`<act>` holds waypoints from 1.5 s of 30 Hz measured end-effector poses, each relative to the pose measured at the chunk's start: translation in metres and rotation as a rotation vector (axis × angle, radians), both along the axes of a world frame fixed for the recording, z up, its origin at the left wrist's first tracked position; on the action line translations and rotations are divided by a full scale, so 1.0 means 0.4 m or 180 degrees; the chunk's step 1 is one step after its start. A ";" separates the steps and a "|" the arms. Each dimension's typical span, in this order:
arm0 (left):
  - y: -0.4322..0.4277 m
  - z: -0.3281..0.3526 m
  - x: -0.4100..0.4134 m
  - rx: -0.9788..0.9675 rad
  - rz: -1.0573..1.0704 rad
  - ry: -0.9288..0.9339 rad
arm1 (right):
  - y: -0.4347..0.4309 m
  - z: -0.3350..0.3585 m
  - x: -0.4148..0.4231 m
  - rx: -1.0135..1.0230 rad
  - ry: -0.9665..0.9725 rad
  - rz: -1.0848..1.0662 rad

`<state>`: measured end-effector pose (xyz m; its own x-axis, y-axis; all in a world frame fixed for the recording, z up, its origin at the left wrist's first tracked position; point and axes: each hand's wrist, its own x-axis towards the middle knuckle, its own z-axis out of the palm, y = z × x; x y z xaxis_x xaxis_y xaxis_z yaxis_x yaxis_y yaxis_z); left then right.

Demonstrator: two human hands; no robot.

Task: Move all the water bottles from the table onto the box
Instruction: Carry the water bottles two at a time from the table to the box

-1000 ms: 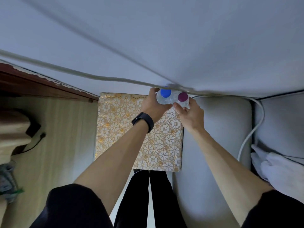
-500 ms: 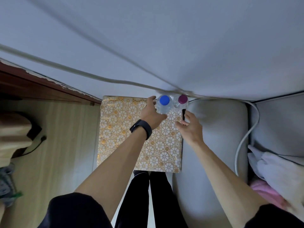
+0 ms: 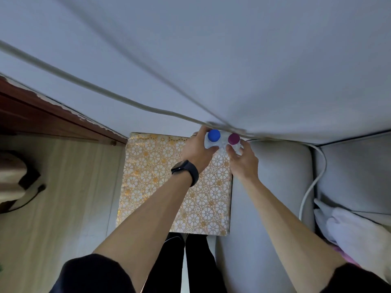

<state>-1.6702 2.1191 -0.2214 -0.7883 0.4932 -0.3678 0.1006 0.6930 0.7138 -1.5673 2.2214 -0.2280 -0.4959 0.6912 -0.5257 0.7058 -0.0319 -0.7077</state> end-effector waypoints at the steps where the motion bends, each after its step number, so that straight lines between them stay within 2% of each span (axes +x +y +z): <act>1: 0.002 -0.005 0.003 0.0045 0.0075 0.0027 | -0.001 -0.009 0.001 0.0020 0.0030 0.0001; 4: 0.003 -0.014 0.007 0.0089 0.0231 0.0073 | -0.012 -0.026 0.007 0.0010 0.0056 -0.0051; 9: 0.013 -0.015 -0.007 -0.0044 0.0005 0.0072 | -0.005 -0.032 0.010 -0.0022 0.0035 -0.0049; 19: -0.040 0.016 0.022 0.0376 0.0691 -0.1058 | -0.045 0.017 0.083 -0.0239 -0.0096 0.0155; 22: -0.070 0.048 0.053 0.0167 0.0545 -0.1055 | -0.072 0.054 0.117 -0.0290 -0.0054 0.0316; 27: -0.199 0.164 0.132 -0.0159 0.0216 -0.0941 | -0.135 0.205 0.165 -0.0138 -0.0117 0.0895; 30: -0.331 0.257 0.170 -0.0467 0.0087 -0.0817 | -0.192 0.334 0.181 -0.0029 0.0063 0.1237; 33: -0.502 0.350 0.216 -0.0788 0.0162 -0.0691 | -0.276 0.462 0.178 0.0265 0.0373 0.1899; 39: -0.875 0.553 0.295 -0.0881 0.1322 -0.0205 | -0.522 0.643 0.091 0.0953 0.1032 0.3451; 45: -1.294 0.698 0.482 -0.1052 0.2592 0.0645 | -0.967 0.763 0.026 0.1166 0.1684 0.4600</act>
